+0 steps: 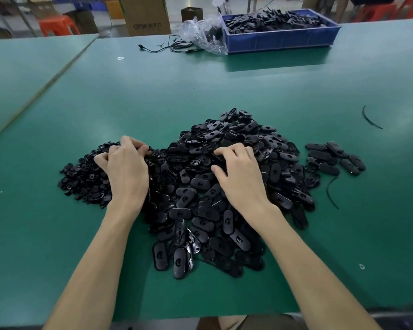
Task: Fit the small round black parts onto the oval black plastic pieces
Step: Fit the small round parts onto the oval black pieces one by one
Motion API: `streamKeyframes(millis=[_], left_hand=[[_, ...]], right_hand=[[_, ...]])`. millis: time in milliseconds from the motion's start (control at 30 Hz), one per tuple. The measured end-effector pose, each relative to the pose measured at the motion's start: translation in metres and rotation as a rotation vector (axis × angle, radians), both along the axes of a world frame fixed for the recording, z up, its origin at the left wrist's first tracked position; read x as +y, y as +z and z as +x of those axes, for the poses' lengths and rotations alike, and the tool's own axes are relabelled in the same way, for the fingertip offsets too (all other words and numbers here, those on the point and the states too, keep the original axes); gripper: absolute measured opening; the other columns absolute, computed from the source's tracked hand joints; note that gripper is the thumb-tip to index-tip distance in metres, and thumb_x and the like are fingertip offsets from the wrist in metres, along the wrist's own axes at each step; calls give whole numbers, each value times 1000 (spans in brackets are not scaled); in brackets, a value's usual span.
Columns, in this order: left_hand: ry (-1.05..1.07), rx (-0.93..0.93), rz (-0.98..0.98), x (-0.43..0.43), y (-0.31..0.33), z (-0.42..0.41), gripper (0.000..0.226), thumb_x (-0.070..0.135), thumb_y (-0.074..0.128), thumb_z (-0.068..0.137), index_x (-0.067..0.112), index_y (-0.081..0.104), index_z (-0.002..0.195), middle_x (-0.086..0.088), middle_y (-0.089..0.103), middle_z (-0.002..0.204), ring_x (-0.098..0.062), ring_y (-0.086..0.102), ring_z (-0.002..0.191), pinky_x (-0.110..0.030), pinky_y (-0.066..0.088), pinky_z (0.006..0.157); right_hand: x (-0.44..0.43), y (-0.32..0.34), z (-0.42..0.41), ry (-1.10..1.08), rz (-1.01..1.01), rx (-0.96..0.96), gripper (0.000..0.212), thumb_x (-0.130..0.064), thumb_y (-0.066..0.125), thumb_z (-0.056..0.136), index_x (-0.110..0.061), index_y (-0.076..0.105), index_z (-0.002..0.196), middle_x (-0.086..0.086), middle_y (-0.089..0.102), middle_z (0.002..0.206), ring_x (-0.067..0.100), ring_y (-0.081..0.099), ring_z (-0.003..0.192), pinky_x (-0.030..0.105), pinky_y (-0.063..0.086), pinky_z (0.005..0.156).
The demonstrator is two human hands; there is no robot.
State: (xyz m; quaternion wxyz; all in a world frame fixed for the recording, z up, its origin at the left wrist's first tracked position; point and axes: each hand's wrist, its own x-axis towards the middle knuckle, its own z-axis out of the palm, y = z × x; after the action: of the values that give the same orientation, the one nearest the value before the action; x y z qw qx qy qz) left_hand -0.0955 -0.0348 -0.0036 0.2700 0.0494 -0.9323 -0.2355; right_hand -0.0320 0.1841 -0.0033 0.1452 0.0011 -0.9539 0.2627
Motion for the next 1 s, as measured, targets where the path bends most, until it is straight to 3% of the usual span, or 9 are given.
streamKeyframes(millis=[133, 300, 367, 500, 767, 933, 1000], left_hand=[[-47, -9, 75, 4, 0, 1, 10, 21, 59, 105, 20, 54, 97, 0, 65, 87, -17, 43, 89, -34, 14, 79], [-60, 6, 103, 3, -2, 1, 8, 15, 64, 102, 16, 59, 96, 1, 63, 90, -2, 24, 78, -37, 19, 83], [-62, 0, 97, 2, 0, 1, 4, 14, 63, 102, 16, 60, 100, 1, 66, 94, -3, 31, 83, -36, 17, 82], [-56, -33, 49, 0, 1, 2, 9, 18, 60, 104, 17, 65, 111, -2, 70, 106, -22, 57, 99, -36, 18, 85], [-99, -24, 42, 8, 5, 8, 13, 32, 63, 103, 22, 71, 104, 3, 64, 102, -17, 55, 94, -37, 21, 87], [-302, -4, 152, 22, 9, 16, 8, 35, 71, 97, 26, 70, 98, 9, 64, 94, -15, 59, 85, -16, 20, 90], [-393, 7, 130, 28, 10, 19, 9, 33, 73, 96, 25, 72, 98, 10, 63, 93, -15, 58, 83, -16, 22, 92]], right_hand=[[1, 0, 1, -20, -75, 6, 33, -24, 66, 103, -17, 65, 135, 1, 59, 127, 20, 48, 124, 35, 40, 111], [3, 0, 2, -31, -170, 14, 27, -23, 68, 101, -18, 70, 127, -3, 61, 120, 16, 51, 120, 37, 43, 109], [3, 0, 2, -32, -204, 20, 24, -23, 69, 101, -19, 71, 125, -5, 62, 118, 15, 52, 118, 37, 45, 108], [3, 0, 3, -33, -274, 39, 17, -20, 68, 101, -19, 74, 117, -6, 65, 115, 14, 54, 114, 38, 47, 105], [2, 1, 5, -20, -292, 57, 12, -19, 68, 100, -21, 75, 109, -7, 64, 110, 13, 52, 114, 38, 45, 106], [2, 3, 6, -16, -302, 81, 12, -19, 68, 100, -21, 76, 110, -8, 65, 106, 14, 55, 110, 39, 46, 105], [4, 3, 7, -3, -233, 77, 18, -23, 68, 101, -22, 76, 117, -7, 63, 104, 14, 54, 107, 36, 42, 106]])
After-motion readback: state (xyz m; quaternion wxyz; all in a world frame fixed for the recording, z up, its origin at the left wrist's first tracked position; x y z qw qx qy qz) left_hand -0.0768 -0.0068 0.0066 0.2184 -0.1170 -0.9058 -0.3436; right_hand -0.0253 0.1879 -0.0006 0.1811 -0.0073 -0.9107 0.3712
